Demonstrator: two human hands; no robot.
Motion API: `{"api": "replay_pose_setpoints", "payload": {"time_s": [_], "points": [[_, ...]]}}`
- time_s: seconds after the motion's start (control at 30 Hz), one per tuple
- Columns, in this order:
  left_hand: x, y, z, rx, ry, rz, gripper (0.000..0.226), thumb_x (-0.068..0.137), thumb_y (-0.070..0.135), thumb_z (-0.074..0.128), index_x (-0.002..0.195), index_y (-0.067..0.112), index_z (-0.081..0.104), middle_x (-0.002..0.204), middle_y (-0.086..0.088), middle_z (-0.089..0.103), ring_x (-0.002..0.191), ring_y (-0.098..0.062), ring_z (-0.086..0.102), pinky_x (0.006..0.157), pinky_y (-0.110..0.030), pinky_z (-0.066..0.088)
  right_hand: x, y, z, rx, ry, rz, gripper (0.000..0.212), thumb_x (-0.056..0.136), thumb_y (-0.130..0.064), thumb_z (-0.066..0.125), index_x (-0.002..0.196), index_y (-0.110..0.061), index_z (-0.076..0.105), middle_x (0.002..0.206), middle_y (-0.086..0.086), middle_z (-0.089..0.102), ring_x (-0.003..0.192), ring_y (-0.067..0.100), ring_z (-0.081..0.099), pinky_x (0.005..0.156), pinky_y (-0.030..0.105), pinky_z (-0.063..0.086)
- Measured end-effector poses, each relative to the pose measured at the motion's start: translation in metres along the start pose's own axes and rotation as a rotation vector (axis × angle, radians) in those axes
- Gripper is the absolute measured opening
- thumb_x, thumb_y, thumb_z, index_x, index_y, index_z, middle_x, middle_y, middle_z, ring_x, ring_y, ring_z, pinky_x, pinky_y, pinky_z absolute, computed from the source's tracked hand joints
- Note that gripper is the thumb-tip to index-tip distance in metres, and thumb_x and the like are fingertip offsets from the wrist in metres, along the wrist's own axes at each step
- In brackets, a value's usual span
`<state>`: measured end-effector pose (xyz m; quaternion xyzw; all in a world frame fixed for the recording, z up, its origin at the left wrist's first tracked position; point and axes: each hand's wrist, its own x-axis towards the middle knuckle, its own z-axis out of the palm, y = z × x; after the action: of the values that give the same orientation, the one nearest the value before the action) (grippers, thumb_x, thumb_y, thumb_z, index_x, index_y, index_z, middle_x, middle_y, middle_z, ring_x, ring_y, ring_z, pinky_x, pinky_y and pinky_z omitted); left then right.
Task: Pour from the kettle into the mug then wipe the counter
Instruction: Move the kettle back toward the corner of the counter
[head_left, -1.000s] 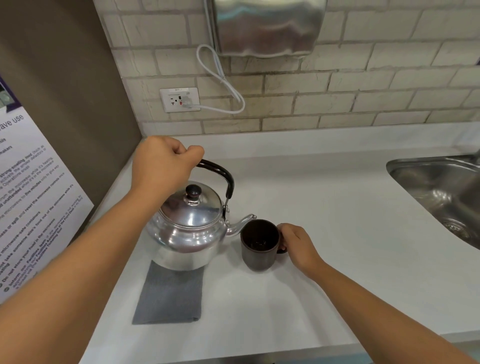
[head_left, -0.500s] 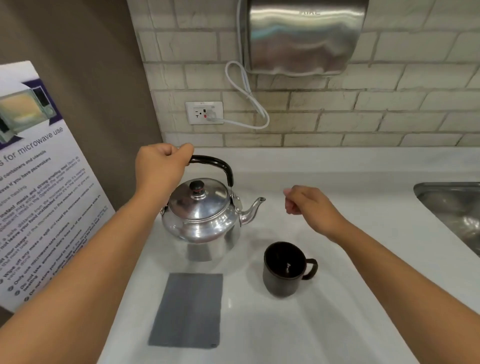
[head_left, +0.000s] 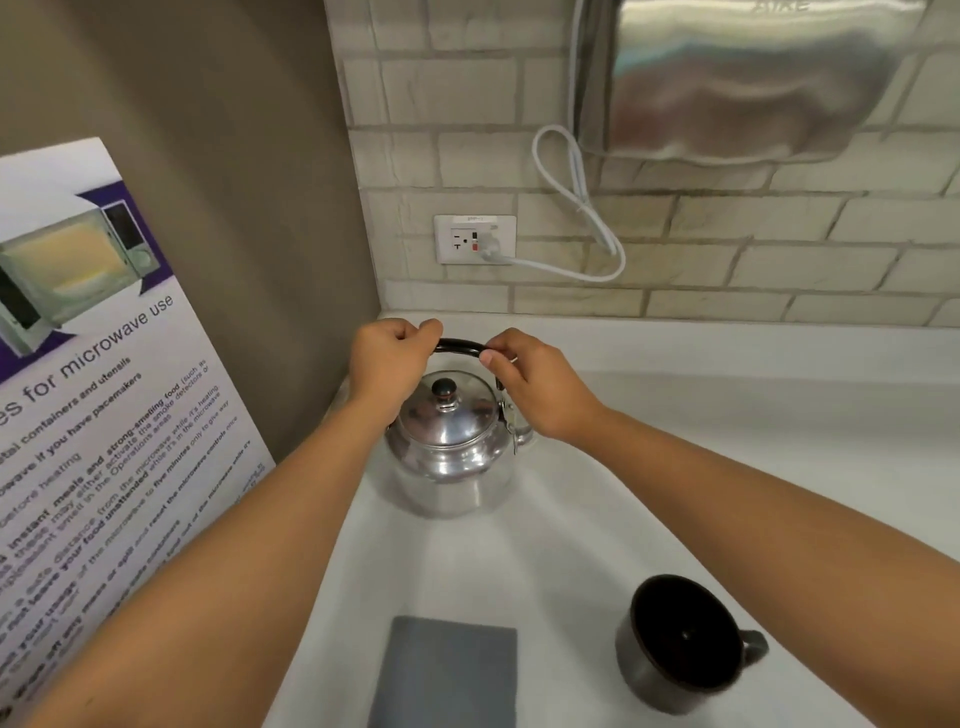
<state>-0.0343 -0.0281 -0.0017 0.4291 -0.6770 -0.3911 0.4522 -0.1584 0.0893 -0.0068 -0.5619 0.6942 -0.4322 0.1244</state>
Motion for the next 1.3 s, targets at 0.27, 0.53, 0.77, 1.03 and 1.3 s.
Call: {"api": "replay_pose_setpoints", "payload": {"time_s": [0.27, 0.53, 0.77, 1.03, 1.3], "points": [[0.025, -0.03, 0.015, 0.028, -0.073, -0.052, 0.037, 0.076, 0.02, 0.064, 0.05, 0.008, 0.04, 0.042, 0.003, 0.025, 0.04, -0.009, 0.023, 0.037, -0.019, 0.022, 0.022, 0.025, 0.022, -0.032, 0.001, 0.07, 0.025, 0.095, -0.031, 0.046, 0.103, -0.012, 0.06, 0.076, -0.006, 0.056, 0.066, 0.007, 0.052, 0.058, 0.016, 0.037], [0.04, -0.049, 0.027, 0.034, -0.052, -0.045, 0.041, 0.078, 0.021, 0.062, 0.059, -0.014, 0.049, 0.055, -0.016, 0.041, 0.052, -0.017, 0.033, 0.044, -0.024, 0.026, 0.037, 0.037, 0.029, -0.061, -0.007, 0.098, 0.028, 0.097, -0.03, 0.042, 0.101, -0.011, 0.062, 0.079, -0.002, 0.057, 0.07, 0.01, 0.052, 0.062, 0.019, 0.038], [0.055, -0.063, 0.028, -0.02, -0.083, -0.042, 0.018, 0.084, 0.029, 0.062, 0.079, 0.011, 0.065, 0.08, 0.0, 0.063, 0.069, -0.008, 0.055, 0.06, -0.018, 0.04, 0.057, 0.047, 0.04, -0.088, 0.119, 0.112, 0.029, 0.095, -0.022, 0.048, 0.115, -0.009, 0.066, 0.098, 0.007, 0.054, 0.092, 0.015, 0.052, 0.079, 0.014, 0.032], [0.063, -0.086, 0.032, 0.263, -0.211, -0.011, 0.019, 0.093, 0.017, 0.052, 0.098, 0.014, 0.07, 0.106, -0.003, 0.066, 0.091, -0.016, 0.059, 0.075, -0.022, 0.04, 0.078, 0.059, 0.055, 0.028, 0.119, 0.292, 0.021, 0.09, -0.007, 0.053, 0.101, -0.006, 0.071, 0.095, 0.012, 0.072, 0.066, 0.01, 0.058, 0.072, 0.019, 0.043], [0.069, -0.085, 0.028, 0.481, -0.332, -0.11, 0.022, 0.093, 0.015, 0.049, 0.081, 0.016, 0.068, 0.084, -0.002, 0.064, 0.081, -0.02, 0.057, 0.067, -0.027, 0.042, 0.088, 0.06, 0.05, -0.125, -0.068, 0.418, 0.024, 0.091, -0.011, 0.05, 0.104, -0.006, 0.07, 0.11, 0.014, 0.069, 0.102, 0.027, 0.063, 0.069, 0.016, 0.04]]}}
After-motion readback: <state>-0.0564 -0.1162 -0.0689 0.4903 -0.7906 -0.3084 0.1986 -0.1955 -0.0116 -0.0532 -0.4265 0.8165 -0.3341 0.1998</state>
